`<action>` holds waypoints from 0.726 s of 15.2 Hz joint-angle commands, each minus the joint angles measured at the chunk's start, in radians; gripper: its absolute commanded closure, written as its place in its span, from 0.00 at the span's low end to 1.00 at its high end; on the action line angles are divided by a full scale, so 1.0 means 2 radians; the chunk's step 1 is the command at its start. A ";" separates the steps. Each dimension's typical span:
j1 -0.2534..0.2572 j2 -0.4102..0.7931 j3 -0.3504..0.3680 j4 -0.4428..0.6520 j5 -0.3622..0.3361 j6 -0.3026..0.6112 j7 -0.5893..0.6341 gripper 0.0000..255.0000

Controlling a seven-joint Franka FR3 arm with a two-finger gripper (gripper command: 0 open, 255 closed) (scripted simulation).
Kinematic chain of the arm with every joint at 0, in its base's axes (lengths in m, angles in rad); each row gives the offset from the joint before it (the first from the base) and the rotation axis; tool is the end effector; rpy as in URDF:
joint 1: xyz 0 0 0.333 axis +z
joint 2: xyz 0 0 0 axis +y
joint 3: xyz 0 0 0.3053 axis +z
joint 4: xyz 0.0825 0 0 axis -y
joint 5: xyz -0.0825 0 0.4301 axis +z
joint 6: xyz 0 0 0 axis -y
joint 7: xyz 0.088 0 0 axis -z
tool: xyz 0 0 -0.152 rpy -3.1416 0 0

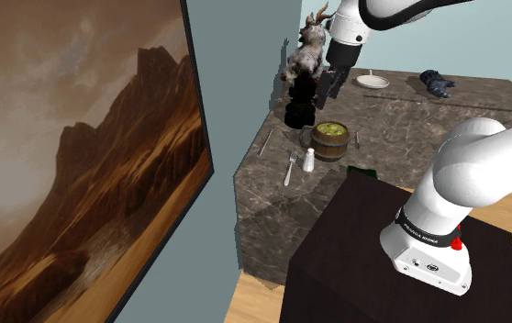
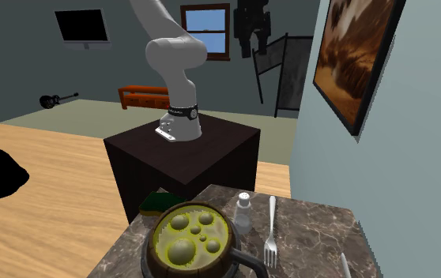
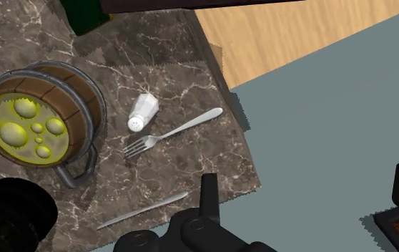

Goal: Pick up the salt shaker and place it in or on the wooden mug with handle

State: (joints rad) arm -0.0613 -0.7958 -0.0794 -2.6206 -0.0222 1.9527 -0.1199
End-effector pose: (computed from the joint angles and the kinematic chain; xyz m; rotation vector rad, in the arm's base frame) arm 0.3799 -0.0530 0.4369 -3.1147 -0.0099 -0.2024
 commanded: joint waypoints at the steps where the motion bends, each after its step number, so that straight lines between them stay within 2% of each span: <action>1: -0.006 0.014 -0.011 -0.021 -0.008 0.040 -0.010 0.00; 6: -0.021 0.063 -0.041 -0.067 -0.025 0.142 -0.036 0.00; 11: -0.031 0.142 -0.075 -0.091 -0.036 0.254 -0.067 0.00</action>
State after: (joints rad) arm -0.1215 -0.5492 -0.2154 -2.7947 -0.0912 2.4082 -0.2418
